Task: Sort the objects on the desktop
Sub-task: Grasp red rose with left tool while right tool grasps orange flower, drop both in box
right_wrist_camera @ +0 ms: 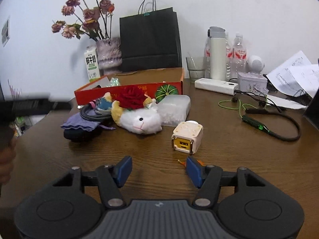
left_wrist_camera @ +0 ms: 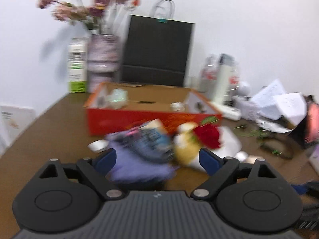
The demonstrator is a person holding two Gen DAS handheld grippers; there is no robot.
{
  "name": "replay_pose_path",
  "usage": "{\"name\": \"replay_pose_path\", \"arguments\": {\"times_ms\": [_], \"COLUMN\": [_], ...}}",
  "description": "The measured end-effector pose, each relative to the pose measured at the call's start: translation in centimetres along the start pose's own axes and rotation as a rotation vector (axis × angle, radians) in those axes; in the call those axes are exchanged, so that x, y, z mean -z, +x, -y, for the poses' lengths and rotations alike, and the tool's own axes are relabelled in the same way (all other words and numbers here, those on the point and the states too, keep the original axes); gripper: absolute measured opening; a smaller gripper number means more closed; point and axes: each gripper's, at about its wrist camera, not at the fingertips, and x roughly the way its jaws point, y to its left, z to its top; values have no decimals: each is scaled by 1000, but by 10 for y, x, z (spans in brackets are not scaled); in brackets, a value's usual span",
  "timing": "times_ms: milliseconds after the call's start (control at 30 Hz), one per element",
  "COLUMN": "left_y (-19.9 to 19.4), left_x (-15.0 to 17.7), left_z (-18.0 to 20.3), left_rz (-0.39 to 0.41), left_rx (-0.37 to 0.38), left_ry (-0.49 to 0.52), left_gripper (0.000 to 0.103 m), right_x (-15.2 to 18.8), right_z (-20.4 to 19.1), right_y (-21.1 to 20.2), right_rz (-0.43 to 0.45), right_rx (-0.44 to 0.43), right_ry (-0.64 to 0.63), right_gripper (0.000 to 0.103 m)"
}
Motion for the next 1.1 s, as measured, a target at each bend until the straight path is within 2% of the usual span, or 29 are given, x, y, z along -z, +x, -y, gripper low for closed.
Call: {"name": "replay_pose_path", "arguments": {"times_ms": [100, 133, 233, 300, 400, 433, 500, 533, 567, 700, 767, 867, 967, 1100], "left_y": [22, 27, 41, 55, 83, 91, 101, 103, 101, 74, 54, 20, -14, -48], "left_x": [-12, -14, -14, -13, -9, -7, -4, -3, -3, -10, -15, -20, -10, 19], "left_z": [15, 17, 30, 47, 69, 73, 76, 77, 77, 60, 53, 42, 30, 24], "left_rz": [27, 22, -10, -22, -38, -44, -80, -74, -64, -22, 7, 31, 9, -16], "left_rx": [-26, -6, 140, 175, 104, 102, 87, 50, 20, 79, 73, 64, 65, 40], "left_ry": [44, 44, 19, 69, 154, 184, 214, 228, 241, 162, 131, 91, 44, 39], "left_gripper": [92, 90, 91, 95, 94, 92, 75, 61, 53, 50, 50, 50, 50, 50], "right_x": [-1, -2, -5, -5, -5, -5, -4, -4, -4, -3, -2, 0, 4, 9], "right_z": [3, 3, 5, 9, 18, 20, 23, 24, 26, 25, 22, 11, -7, -26], "right_y": [3, 4, 6, 11, 23, 27, 34, 35, 37, 37, 34, 20, 5, -13], "right_rz": [19, 19, 22, 6, -37, -53, -74, -82, -85, -83, -86, -78, -63, -55], "right_rx": [28, 37, 63, 91, 102, 111, 128, 130, 126, 121, 98, 36, 10, -43], "right_ry": [-6, -12, -47, -51, -17, -16, -8, 1, 8, 10, 7, 4, -46, -59], "right_gripper": [59, 59, 58, 58, 48, 42, 32, 26, 26, 23, 13, 13, 13, 13]}}
